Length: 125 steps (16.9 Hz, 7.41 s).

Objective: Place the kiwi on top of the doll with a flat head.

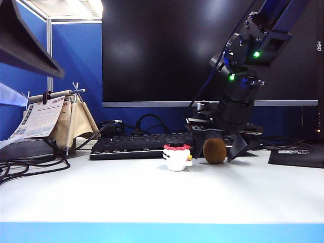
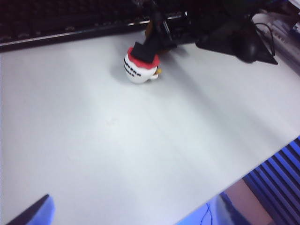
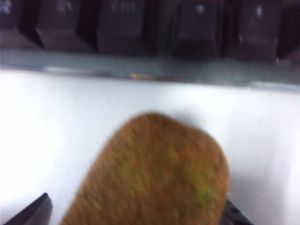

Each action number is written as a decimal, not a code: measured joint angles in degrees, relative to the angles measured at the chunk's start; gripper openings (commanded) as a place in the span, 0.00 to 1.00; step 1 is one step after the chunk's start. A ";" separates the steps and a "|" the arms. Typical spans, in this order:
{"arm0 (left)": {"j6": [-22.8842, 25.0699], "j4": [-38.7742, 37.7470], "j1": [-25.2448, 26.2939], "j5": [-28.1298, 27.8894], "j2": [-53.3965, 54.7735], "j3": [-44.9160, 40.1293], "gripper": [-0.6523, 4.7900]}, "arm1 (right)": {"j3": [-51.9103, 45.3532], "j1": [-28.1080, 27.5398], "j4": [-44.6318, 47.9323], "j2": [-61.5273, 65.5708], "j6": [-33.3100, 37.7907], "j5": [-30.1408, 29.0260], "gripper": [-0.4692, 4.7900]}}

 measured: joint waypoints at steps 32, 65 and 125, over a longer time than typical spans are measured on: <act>-0.04 -4.98 0.00 -1.14 -0.07 0.00 1.00 | -10.27 10.88 -4.31 -28.55 -8.39 -9.16 0.10; -1.51 -4.96 -0.02 0.17 -0.11 0.00 1.00 | 1.51 6.91 -11.74 -9.73 -11.43 -12.22 0.08; -1.29 -4.76 -0.02 -1.07 0.00 0.00 1.00 | 1.57 7.82 -12.90 -13.42 -11.23 -11.30 0.73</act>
